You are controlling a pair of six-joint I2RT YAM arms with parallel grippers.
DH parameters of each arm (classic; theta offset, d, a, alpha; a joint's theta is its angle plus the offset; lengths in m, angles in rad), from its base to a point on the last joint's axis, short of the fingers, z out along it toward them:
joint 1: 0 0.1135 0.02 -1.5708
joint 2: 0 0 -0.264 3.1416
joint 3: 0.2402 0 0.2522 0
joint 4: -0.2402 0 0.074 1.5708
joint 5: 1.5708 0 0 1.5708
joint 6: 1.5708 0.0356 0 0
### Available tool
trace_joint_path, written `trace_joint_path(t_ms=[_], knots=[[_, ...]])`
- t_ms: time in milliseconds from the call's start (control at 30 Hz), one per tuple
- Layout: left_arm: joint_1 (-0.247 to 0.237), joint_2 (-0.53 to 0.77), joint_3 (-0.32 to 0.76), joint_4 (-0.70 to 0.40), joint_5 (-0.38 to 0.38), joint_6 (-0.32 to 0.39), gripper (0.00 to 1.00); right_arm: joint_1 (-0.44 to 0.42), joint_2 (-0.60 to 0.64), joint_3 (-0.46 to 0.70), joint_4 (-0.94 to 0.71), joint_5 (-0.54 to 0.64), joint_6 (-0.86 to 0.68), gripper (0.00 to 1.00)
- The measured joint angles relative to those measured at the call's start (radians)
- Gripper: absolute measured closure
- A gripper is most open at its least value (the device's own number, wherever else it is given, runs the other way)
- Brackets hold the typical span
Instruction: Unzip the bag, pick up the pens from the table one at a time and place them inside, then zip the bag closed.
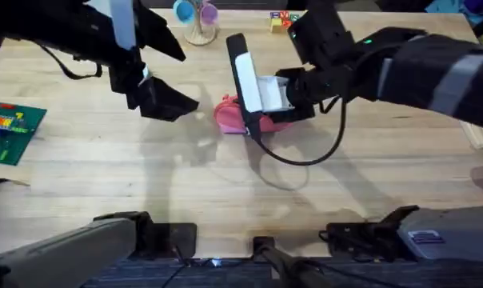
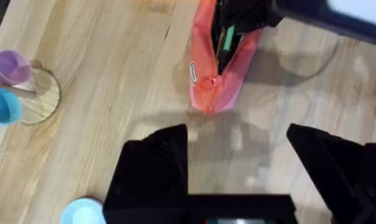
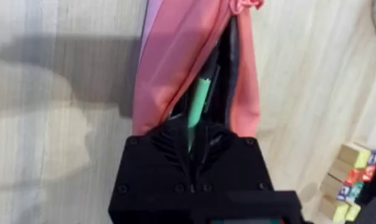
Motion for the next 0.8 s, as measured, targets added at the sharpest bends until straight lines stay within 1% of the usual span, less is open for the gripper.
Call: trace_joint_path(t_ms=[200,533,600,633,667,733,800], knots=[[0.000,0.000,0.000,0.000,0.000,0.000,0.007,0.000,0.062,0.015,0.046,-0.001,-0.021,0.969],[0.000,0.000,0.000,0.000,0.000,0.000,0.007,0.000,0.091,0.017,0.124,-0.003,-0.023,0.967],[0.000,0.000,0.000,0.000,0.000,0.000,0.007,0.000,0.091,0.017,0.126,-0.004,-0.023,0.923],[0.000,0.000,0.000,0.000,0.000,0.000,0.007,0.000,0.091,0.017,0.126,-0.004,-0.021,0.868],[0.000,0.000,0.000,0.000,0.000,0.000,0.007,0.000,0.091,0.017,0.126,-0.005,-0.022,0.754],[0.000,0.000,0.000,0.000,0.000,0.000,0.007,0.000,0.091,0.017,0.134,-0.007,-0.019,0.487],[0.000,0.000,0.000,0.000,0.000,0.000,0.007,-0.001,0.090,0.023,0.148,-0.007,-0.020,0.198]])
